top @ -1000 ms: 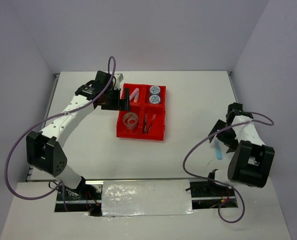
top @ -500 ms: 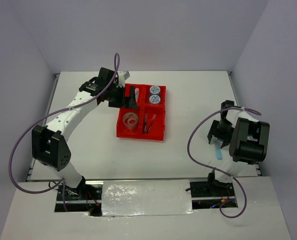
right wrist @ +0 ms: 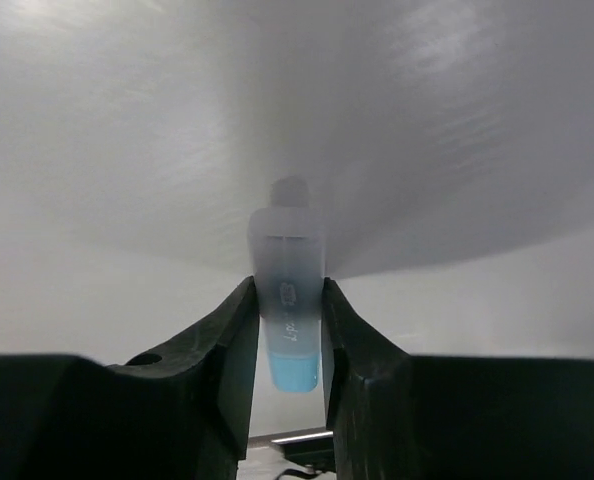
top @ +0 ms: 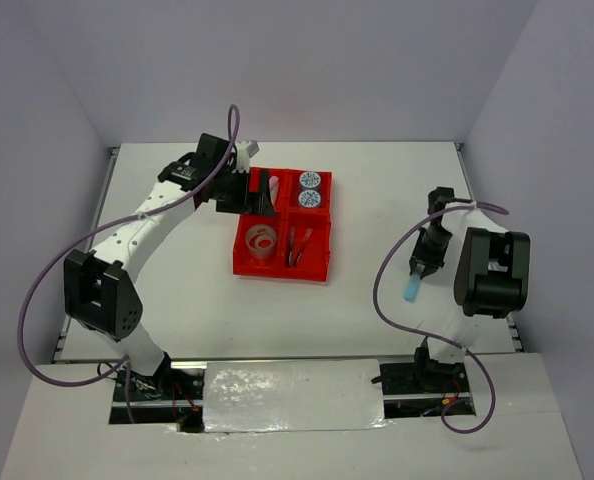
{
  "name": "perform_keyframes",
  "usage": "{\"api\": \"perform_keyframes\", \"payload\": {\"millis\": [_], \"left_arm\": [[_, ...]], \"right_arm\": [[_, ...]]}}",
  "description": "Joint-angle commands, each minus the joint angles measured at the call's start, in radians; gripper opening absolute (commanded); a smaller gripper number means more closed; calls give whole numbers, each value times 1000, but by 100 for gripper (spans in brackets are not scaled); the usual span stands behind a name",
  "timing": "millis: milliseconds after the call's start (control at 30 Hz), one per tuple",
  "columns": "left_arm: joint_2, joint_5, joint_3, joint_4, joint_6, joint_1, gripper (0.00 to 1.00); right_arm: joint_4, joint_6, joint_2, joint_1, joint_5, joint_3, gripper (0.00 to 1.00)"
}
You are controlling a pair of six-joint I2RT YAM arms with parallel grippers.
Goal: Sort the stationery into containers
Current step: Pick up the pen from the center of the board, then place the pen in the storage box.
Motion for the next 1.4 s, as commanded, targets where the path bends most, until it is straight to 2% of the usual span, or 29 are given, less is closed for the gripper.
{"api": "perform_keyframes", "payload": {"millis": [0, 133, 200, 267, 300, 467, 500, 567, 667, 800, 900, 1100, 1167, 1200, 1267, 1300, 1333, 1367], "left_arm": [[-82, -50, -5, 23, -5, 8, 99], [-173, -156, -77, 81, -95, 11, 99], [-228, -252, -119, 89, -135, 11, 99], [-265, -320, -160, 95, -195, 12, 99], [-301, -354, -170, 92, -217, 14, 99], [-413, -461, -203, 63, -306, 14, 99], [-439, -475, -202, 53, -307, 15, 99], [-454, -478, -185, 27, -310, 16, 99], [-463, -448, -156, -26, -292, 16, 99], [-447, -351, -95, -91, -219, 16, 99], [-455, -322, -61, -132, -177, 16, 99], [-457, -313, -30, -161, -134, 16, 99], [-466, -297, -35, -161, -123, 16, 99], [-469, -300, -41, -161, -114, 16, 99], [-478, -300, -53, -161, -106, 16, 99], [-481, -300, -56, -164, -100, 16, 99], [-480, -300, -59, -167, -97, 16, 99], [-477, -300, -59, -169, -97, 16, 99]], "right_arm": [[83, 81, -105, 7, -149, 107, 0], [80, 175, -218, 65, -177, 267, 0], [95, 230, -225, 176, -150, 317, 0], [127, 293, -211, 283, -133, 382, 0], [194, 365, -208, 325, -128, 394, 0], [385, 569, -105, 527, 22, 498, 0], [417, 588, -76, 588, 48, 573, 0], [437, 579, 33, 636, 102, 664, 0], [475, 501, 209, 698, 96, 855, 0], [399, 344, 457, 728, 94, 1165, 1], [377, 287, 544, 727, 79, 1262, 2], [413, 226, 611, 725, 33, 1282, 9], [405, 214, 628, 727, 27, 1299, 21], [393, 211, 640, 725, 21, 1317, 37], [385, 205, 639, 728, 5, 1319, 52], [387, 200, 625, 731, 2, 1312, 68], [394, 192, 612, 733, -10, 1301, 72], [399, 185, 598, 735, -10, 1290, 85]]}}
